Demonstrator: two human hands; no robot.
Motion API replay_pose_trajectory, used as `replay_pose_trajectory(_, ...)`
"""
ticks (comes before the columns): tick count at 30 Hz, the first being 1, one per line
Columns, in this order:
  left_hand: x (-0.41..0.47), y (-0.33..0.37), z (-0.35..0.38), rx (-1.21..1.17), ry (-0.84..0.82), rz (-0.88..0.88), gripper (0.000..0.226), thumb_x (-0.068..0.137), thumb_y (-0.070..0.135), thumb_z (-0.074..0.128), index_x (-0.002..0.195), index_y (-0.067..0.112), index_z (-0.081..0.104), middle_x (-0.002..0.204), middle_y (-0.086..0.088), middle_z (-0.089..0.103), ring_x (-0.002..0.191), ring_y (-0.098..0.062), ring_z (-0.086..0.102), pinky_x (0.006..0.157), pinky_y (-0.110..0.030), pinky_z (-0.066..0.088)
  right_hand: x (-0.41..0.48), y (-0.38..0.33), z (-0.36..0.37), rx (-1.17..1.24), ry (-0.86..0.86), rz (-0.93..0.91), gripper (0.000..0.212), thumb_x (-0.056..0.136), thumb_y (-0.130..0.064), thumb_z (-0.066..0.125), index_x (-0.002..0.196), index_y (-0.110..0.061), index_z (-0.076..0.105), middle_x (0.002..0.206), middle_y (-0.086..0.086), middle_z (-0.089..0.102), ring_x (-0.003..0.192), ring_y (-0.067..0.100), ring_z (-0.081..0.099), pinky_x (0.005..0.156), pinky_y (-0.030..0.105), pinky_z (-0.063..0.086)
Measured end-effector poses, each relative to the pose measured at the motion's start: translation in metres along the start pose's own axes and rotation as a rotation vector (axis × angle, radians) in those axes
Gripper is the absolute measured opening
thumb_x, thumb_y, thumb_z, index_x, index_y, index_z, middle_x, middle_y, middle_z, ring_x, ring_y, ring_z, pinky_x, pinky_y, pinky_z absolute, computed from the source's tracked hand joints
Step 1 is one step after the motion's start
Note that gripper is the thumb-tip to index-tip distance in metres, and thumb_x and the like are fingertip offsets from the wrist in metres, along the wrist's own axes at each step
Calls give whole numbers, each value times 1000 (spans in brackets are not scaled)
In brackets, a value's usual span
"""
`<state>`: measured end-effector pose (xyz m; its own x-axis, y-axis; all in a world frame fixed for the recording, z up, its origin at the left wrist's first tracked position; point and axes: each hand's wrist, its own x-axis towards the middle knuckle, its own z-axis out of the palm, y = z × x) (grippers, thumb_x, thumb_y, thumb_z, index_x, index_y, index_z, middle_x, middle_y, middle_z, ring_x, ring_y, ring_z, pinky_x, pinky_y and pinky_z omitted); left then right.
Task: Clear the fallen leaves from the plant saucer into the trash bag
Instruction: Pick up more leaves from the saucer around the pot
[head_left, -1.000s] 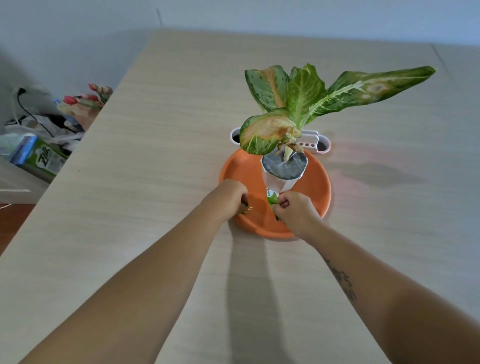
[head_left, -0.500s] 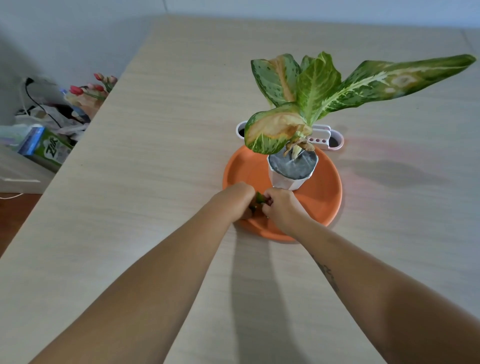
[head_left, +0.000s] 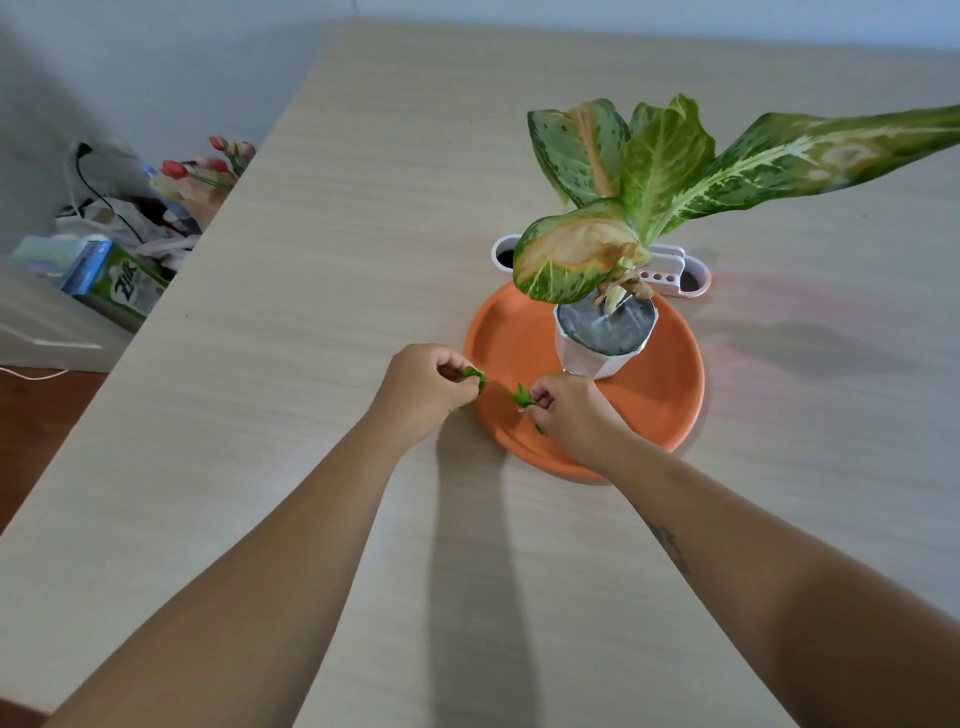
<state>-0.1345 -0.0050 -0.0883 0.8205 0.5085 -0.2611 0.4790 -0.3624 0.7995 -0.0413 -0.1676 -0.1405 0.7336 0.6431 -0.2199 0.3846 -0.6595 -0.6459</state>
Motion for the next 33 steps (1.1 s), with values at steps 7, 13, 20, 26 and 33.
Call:
replay_pose_trajectory(7,-20,-10,-14,-223,80,-96,2,79,9,72,79,10,73,69,-3,67,57,-10,56,51,-12,45,-6,-6,8,-38,31,10,13,86,-12,64,92,0,65,94,13,63,83,29,57,76,41,50)
replay_pose_trajectory(13,-33,-24,-26,-314,143,-178,7,80,10,71,86,6,74,71,-1,67,54,-1,57,52,-7,44,-8,-14,8,-124,42,9,15,88,-14,63,88,1,63,91,16,61,80,29,55,71,39,47)
replay_pose_trajectory(20,-46,-40,-13,-287,159,-248,3,79,9,71,82,8,72,69,1,65,60,-10,57,53,-13,46,-9,-21,8,-172,13,-4,13,92,-11,51,89,0,59,77,8,51,71,23,47,64,35,39)
replay_pose_trajectory(26,-36,-42,8,-61,78,-241,2,79,12,71,79,12,69,77,-4,68,66,-17,62,54,-21,45,-31,-8,-6,137,130,183,11,90,-15,60,83,-8,64,71,6,62,64,19,53,64,34,48)
replay_pose_trajectory(33,-25,-34,17,199,-17,-164,11,81,16,66,90,13,72,90,-8,70,83,-25,66,72,-34,54,-51,8,-13,216,158,271,16,88,-17,62,76,-8,65,63,-2,57,62,14,51,57,27,41)
